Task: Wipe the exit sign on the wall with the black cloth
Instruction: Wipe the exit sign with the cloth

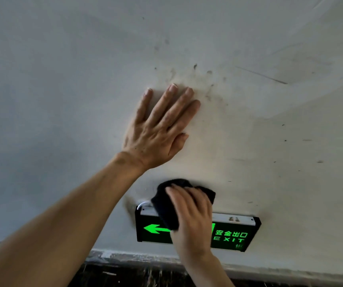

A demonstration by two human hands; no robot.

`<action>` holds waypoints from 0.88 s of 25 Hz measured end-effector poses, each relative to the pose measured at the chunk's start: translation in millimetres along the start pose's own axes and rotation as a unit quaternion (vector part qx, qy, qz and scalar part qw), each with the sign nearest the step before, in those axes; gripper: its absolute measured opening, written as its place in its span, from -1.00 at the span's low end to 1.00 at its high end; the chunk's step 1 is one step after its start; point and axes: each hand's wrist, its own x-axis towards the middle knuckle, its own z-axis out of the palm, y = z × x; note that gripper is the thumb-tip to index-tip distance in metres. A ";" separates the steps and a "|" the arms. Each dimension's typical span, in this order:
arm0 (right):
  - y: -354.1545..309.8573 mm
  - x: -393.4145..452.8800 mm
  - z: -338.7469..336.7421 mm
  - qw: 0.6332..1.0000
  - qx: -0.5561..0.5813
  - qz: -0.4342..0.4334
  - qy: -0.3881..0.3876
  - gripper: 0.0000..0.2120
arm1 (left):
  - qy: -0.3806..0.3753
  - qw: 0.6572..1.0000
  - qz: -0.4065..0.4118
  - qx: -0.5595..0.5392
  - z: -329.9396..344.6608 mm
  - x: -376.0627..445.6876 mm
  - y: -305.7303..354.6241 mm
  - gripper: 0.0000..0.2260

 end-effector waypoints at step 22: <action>22.5 -28.7 7.8 0.938 -0.134 -0.024 -0.319 -0.32 | 0.039 0.998 0.010 0.039 5.3 -0.3 0.3 -0.45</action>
